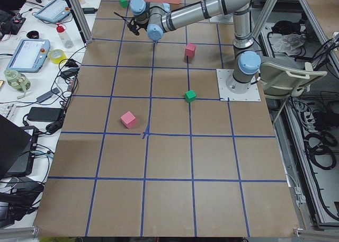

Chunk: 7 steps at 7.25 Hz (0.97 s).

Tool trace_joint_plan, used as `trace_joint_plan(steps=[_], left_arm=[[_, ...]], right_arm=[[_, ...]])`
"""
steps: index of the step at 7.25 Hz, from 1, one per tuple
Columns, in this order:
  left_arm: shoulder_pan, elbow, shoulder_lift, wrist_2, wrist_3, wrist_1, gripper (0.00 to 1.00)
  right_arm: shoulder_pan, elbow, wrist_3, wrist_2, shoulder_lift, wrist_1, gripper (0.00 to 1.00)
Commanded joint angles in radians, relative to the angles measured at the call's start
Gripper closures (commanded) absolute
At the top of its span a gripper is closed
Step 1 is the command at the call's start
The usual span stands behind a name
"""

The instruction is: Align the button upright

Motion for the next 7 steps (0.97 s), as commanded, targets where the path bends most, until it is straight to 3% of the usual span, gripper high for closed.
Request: trace_joint_plan(steps=[1, 2, 4, 5, 6, 7], left_arm=[[0.003, 0.011, 0.127, 0.302, 0.47, -0.194, 0.0], [0.006, 0.011, 0.17, 0.364, 0.612, -0.216, 0.0], [0.006, 0.043, 0.213, 0.392, 0.639, -0.265, 0.0], [0.006, 0.142, 0.213, 0.417, 0.641, -0.464, 0.0], [-0.003, 0.196, 0.226, 0.438, 0.642, -0.51, 0.0], [-0.005, 0.169, 0.244, 0.437, 0.647, -0.485, 0.0]], right_arm=[[0.0, 0.0, 0.001, 0.0, 0.0, 0.001, 0.0], [-0.002, 0.0, 0.0, 0.0, -0.001, -0.002, 0.0], [-0.002, 0.002, 0.001, 0.002, 0.002, 0.0, 0.0], [-0.002, 0.009, 0.001, 0.002, 0.0, -0.008, 0.0], [-0.002, 0.011, 0.001, 0.0, -0.001, -0.005, 0.0], [-0.002, 0.012, 0.001, 0.0, -0.001, -0.01, 0.0]])
